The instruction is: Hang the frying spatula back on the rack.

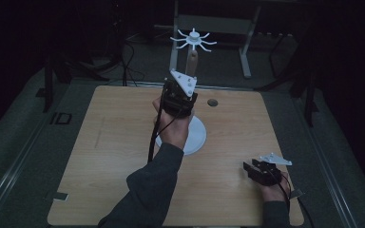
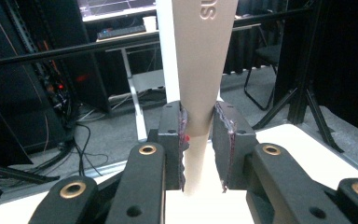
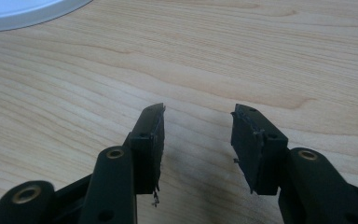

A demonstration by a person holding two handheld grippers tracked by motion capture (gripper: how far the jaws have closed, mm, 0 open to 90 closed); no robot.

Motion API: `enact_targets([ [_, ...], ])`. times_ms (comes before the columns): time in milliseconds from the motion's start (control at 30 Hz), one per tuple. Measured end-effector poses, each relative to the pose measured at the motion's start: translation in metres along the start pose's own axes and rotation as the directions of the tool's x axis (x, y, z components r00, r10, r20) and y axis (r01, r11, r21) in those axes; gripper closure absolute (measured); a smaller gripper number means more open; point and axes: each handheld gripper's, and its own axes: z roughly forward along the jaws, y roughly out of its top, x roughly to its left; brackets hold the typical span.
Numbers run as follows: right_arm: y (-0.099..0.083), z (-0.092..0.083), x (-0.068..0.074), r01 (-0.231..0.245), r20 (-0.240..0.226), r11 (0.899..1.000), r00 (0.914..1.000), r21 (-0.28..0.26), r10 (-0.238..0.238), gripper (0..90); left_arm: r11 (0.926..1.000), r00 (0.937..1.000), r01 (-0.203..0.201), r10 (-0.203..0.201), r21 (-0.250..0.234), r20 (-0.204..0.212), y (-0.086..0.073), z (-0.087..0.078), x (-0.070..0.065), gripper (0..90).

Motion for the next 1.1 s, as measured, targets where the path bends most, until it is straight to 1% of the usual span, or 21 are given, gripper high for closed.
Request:
enact_targets([
  [200, 0.0, 0.0, 0.0, 0.001, 0.0, 1.0, 1.0, -0.001, -0.001, 54.2, 0.9999, 1.0, 0.006, -0.006, 0.012, -0.004, 0.002, 0.006, 0.001, 74.1],
  [300, 0.0, 0.0, 0.0, -0.001, 0.0, 1.0, 1.0, -0.002, 0.001, 54.1, 0.9997, 1.0, 0.003, -0.003, 0.024, -0.005, 0.001, 0.01, 0.002, 74.1],
  [533, 0.0, -0.001, -0.001, -0.001, 0.001, 1.0, 1.0, -0.004, 0.001, 54.1, 0.9997, 1.0, 0.002, -0.002, 0.024, -0.003, 0.001, 0.012, 0.002, 74.0],
  [567, 0.0, -0.001, -0.001, -0.001, 0.0, 1.0, 1.0, -0.004, 0.001, 54.2, 0.9996, 1.0, -0.001, 0.001, 0.029, -0.001, -0.001, 0.015, 0.004, 73.9],
  [767, -0.001, -0.001, -0.001, -0.004, 0.002, 1.0, 1.0, -0.003, 0.004, 54.1, 0.9993, 1.0, -0.002, 0.002, 0.038, -0.001, -0.003, 0.016, 0.005, 72.9],
  [833, -0.001, -0.001, -0.001, -0.004, 0.002, 1.0, 1.0, -0.003, 0.004, 54.0, 0.999, 1.0, 0.002, -0.002, 0.044, -0.001, -0.004, 0.017, 0.007, 69.5],
  [867, -0.001, -0.001, -0.001, -0.004, 0.003, 1.0, 1.0, -0.003, 0.004, 54.0, 0.9992, 0.9999, 0.01, -0.01, 0.04, 0.002, -0.005, 0.017, 0.008, 66.7],
  [900, -0.001, -0.001, -0.001, -0.004, 0.003, 1.0, 1.0, -0.003, 0.004, 54.0, 0.9992, 0.9999, 0.01, -0.01, 0.04, 0.002, -0.005, 0.017, 0.008, 64.7],
  [933, -0.001, -0.001, -0.001, -0.004, 0.003, 1.0, 1.0, -0.003, 0.004, 54.0, 0.9992, 0.9999, 0.01, -0.01, 0.04, 0.002, -0.005, 0.017, 0.008, 64.7],
  [967, -0.001, -0.001, -0.001, -0.004, 0.003, 1.0, 1.0, -0.003, 0.004, 53.8, 0.9994, 0.9998, 0.017, -0.018, 0.031, 0.004, -0.007, 0.016, 0.009, 61.2],
  [1100, -0.001, -0.001, -0.001, -0.004, 0.003, 1.0, 1.0, -0.001, 0.004, 53.7, 0.9995, 0.9996, 0.023, -0.024, 0.024, 0.014, -0.008, 0.014, 0.01, 53.7],
])
